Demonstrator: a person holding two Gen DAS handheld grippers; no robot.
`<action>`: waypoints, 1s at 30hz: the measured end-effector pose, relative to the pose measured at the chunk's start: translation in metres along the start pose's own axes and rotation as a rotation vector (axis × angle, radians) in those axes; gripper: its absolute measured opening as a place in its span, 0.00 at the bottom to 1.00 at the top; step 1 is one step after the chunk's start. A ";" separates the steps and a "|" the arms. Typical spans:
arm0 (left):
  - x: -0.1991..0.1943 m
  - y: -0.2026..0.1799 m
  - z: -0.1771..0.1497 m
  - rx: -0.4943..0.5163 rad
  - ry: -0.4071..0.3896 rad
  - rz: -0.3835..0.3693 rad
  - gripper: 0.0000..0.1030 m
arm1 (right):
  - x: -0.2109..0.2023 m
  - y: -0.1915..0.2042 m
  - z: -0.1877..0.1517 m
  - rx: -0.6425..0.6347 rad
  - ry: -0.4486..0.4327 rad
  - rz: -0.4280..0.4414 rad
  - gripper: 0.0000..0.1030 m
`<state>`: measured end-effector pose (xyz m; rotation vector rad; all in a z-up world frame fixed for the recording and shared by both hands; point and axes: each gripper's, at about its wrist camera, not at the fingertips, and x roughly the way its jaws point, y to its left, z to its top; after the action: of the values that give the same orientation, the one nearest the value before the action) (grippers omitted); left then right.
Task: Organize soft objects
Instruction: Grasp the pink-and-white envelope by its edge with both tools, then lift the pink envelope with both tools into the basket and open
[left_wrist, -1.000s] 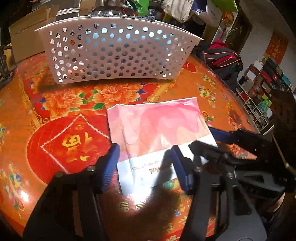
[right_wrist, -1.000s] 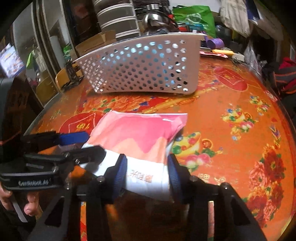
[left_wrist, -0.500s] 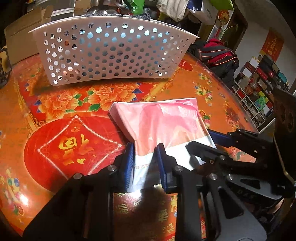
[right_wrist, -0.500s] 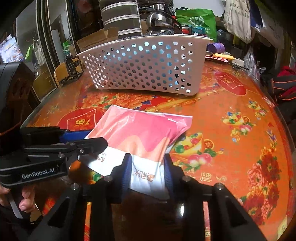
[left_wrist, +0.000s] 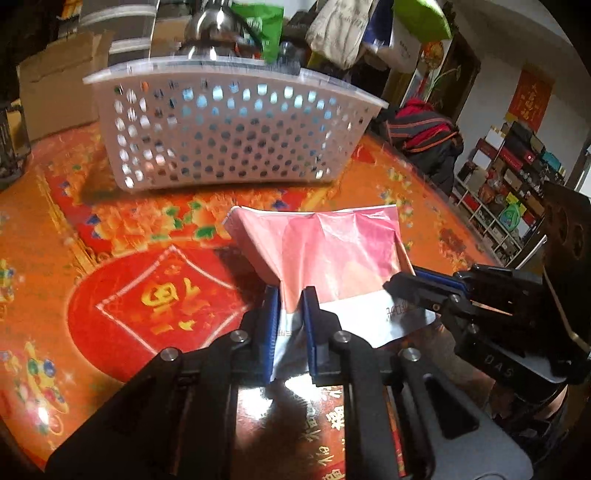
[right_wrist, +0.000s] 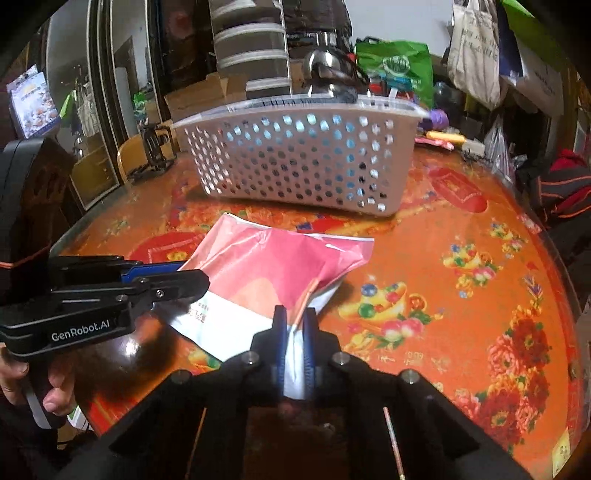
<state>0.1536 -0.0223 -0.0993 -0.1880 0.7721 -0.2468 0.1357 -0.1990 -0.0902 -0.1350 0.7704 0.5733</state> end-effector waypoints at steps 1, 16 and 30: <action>-0.006 -0.001 0.001 0.009 -0.019 0.001 0.11 | -0.003 0.002 0.001 -0.002 -0.012 -0.001 0.07; -0.082 -0.002 0.057 0.054 -0.180 0.025 0.11 | -0.058 0.027 0.053 -0.054 -0.187 0.002 0.06; -0.100 0.004 0.205 0.110 -0.292 0.060 0.11 | -0.073 0.011 0.175 -0.063 -0.283 0.012 0.06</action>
<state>0.2304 0.0264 0.1101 -0.0937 0.4724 -0.1987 0.1958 -0.1660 0.0868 -0.1039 0.4792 0.6133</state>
